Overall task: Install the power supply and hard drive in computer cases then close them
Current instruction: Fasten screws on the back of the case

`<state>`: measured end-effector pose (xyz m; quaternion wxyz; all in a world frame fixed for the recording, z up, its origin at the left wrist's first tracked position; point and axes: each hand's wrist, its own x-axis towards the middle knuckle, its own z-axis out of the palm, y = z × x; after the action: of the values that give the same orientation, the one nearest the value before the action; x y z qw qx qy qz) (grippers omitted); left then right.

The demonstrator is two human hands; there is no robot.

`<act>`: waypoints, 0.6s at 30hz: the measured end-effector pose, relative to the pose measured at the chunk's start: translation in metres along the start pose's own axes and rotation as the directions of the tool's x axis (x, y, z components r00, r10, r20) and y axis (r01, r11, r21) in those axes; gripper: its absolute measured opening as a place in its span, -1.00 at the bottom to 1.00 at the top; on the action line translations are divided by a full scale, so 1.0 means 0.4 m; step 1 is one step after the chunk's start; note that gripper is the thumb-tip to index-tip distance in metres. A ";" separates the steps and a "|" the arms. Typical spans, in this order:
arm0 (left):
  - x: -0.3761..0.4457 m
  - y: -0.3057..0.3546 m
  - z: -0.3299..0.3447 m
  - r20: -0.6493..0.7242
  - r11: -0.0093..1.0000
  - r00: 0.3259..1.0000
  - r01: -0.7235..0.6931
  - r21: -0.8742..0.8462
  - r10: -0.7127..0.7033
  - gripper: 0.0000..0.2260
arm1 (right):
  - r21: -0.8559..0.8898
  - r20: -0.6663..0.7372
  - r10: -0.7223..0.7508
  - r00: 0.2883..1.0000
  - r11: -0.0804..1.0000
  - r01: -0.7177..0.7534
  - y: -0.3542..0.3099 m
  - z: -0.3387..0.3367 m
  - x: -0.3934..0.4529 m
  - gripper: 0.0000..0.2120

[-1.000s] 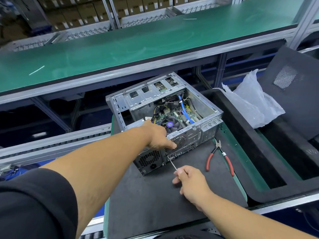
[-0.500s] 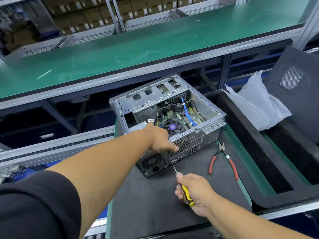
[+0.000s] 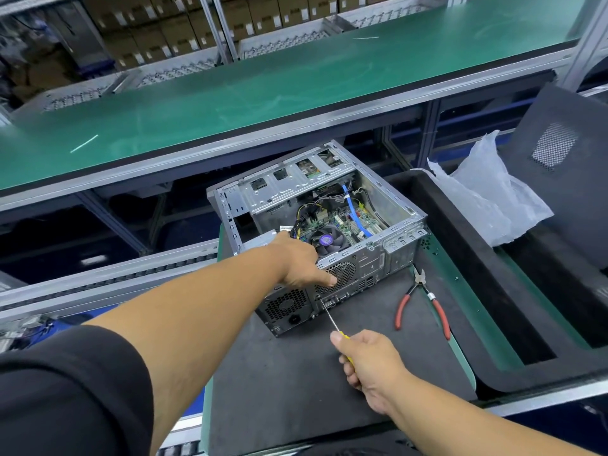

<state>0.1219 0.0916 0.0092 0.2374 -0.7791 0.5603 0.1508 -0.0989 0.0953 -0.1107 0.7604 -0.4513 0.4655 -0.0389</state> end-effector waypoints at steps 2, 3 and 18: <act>-0.002 0.001 -0.003 0.007 1.000 1.000 0.001 -0.001 -0.001 -0.31 | 0.048 0.035 0.054 0.998 0.997 -0.056 -0.005 0.011 -0.011 -0.69; -0.004 0.002 -0.004 0.002 1.000 1.000 0.003 0.003 -0.003 -0.30 | 0.077 0.057 0.085 0.995 0.993 -0.089 -0.009 0.015 -0.018 -0.68; -0.210 0.186 0.065 -0.059 -0.310 0.739 -0.352 -0.883 -0.671 -0.60 | -0.117 -0.025 -0.086 0.996 0.990 0.082 -0.022 0.012 -0.032 -0.73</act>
<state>0.0252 0.1535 0.0144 -0.6574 -0.7103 0.1055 0.2283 -0.0993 0.0993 -0.0949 0.7236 -0.5132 0.4589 -0.0505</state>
